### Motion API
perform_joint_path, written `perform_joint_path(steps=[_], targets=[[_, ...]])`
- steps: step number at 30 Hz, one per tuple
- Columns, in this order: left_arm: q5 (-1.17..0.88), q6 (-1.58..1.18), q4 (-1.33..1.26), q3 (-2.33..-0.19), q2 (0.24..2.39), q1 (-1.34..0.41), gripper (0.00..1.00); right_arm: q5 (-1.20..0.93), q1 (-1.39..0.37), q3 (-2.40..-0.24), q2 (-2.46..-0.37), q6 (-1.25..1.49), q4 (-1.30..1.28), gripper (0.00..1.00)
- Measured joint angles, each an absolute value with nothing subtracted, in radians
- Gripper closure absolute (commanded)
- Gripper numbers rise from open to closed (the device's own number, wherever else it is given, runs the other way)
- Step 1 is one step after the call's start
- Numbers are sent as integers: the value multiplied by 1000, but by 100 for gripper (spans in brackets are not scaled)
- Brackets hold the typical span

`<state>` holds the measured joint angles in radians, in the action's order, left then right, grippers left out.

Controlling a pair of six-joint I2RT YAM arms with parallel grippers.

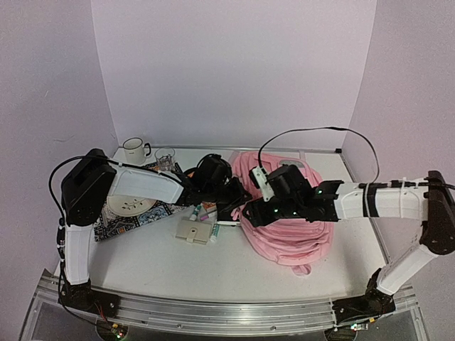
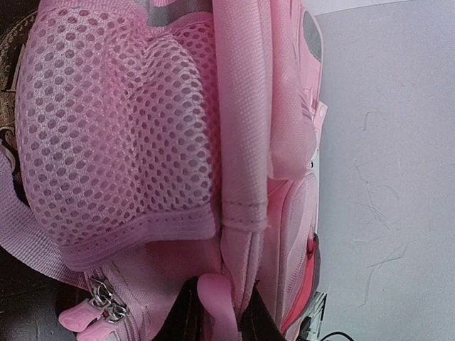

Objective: Pack the student bag
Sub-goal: Hold the student bag with the book, then grab the largest pocket of the student bag.

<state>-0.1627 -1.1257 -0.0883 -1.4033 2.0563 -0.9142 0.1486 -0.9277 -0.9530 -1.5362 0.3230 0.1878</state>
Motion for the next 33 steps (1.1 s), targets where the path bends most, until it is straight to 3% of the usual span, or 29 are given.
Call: perform_joint_path(steps=[5, 13, 22, 33], targets=[[-162, -1143, -86, -1404, 2056, -915, 100, 273, -955, -994, -1643, 325, 187, 37], [-156, -1160, -87, -1404, 2044, -915, 96, 409, -968, -1027, -1690, 336, 167, 97], [-125, -1123, -91, -1372, 2005, -914, 64, 426, -972, -1043, -1685, 347, 155, 100], [-46, -831, -180, -1125, 1689, -915, 57, 419, -954, -1054, -1654, 377, 88, 100]])
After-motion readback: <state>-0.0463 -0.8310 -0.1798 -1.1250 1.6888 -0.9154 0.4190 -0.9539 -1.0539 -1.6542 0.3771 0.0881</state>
